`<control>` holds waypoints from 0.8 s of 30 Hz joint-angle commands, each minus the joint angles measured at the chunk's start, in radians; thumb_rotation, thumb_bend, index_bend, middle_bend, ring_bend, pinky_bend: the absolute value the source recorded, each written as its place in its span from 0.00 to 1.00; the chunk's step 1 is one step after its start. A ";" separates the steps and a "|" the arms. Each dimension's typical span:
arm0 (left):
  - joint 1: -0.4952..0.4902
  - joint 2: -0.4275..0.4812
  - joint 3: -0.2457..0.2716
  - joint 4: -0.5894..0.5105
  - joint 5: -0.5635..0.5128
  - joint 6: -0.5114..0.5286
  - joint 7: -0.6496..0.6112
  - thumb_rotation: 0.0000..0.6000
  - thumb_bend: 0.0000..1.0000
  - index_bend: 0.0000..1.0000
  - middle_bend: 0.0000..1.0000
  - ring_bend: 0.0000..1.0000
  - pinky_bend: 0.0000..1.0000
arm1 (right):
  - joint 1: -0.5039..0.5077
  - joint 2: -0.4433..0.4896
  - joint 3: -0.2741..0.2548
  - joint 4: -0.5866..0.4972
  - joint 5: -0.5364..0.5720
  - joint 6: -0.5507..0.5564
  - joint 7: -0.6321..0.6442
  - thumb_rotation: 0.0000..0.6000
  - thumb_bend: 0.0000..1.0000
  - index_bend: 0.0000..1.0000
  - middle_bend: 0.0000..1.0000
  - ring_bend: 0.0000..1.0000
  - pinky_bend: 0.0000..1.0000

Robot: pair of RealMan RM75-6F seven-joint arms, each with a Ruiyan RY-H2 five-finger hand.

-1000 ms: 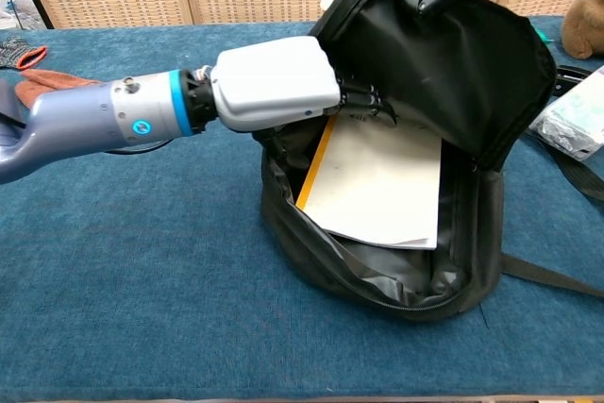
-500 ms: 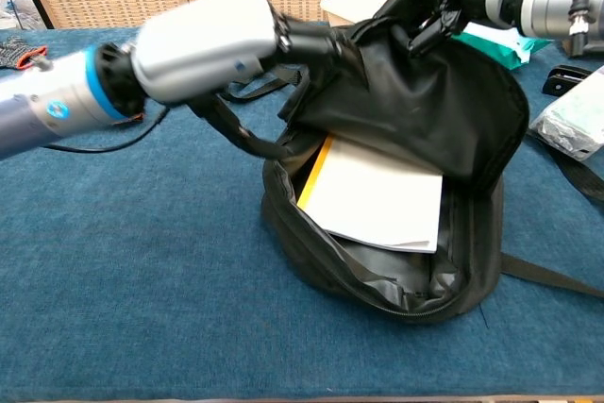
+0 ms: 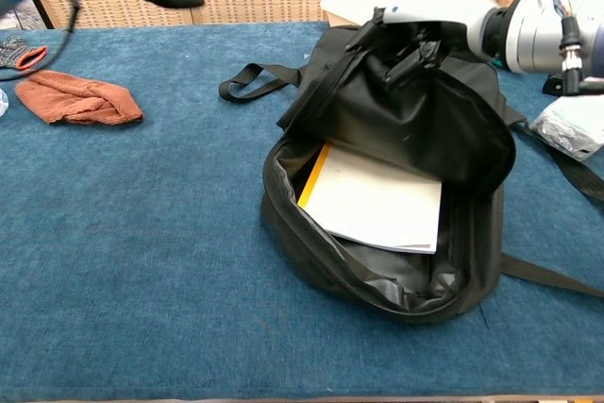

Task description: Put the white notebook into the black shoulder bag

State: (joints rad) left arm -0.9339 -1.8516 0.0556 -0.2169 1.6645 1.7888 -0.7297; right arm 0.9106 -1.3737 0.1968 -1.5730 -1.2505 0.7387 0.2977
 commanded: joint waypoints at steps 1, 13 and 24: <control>0.032 0.044 -0.046 -0.023 -0.058 -0.090 -0.022 1.00 0.00 0.34 0.33 0.47 0.72 | -0.016 0.005 -0.011 -0.085 -0.013 0.019 -0.025 1.00 0.79 0.59 0.60 0.51 0.74; 0.104 0.093 -0.093 -0.082 -0.138 -0.325 0.027 1.00 0.00 0.34 0.25 0.35 0.53 | -0.029 0.063 -0.085 -0.158 -0.123 -0.002 -0.087 1.00 0.00 0.03 0.01 0.00 0.15; 0.232 0.312 -0.118 -0.529 -0.191 -0.353 0.142 1.00 0.00 0.23 0.11 0.20 0.36 | -0.139 0.186 -0.115 -0.115 -0.180 0.158 -0.124 1.00 0.00 0.01 0.00 0.00 0.08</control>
State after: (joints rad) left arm -0.7600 -1.6207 -0.0565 -0.6187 1.4931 1.4281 -0.6517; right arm 0.7927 -1.2102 0.0907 -1.7052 -1.4233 0.8763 0.1778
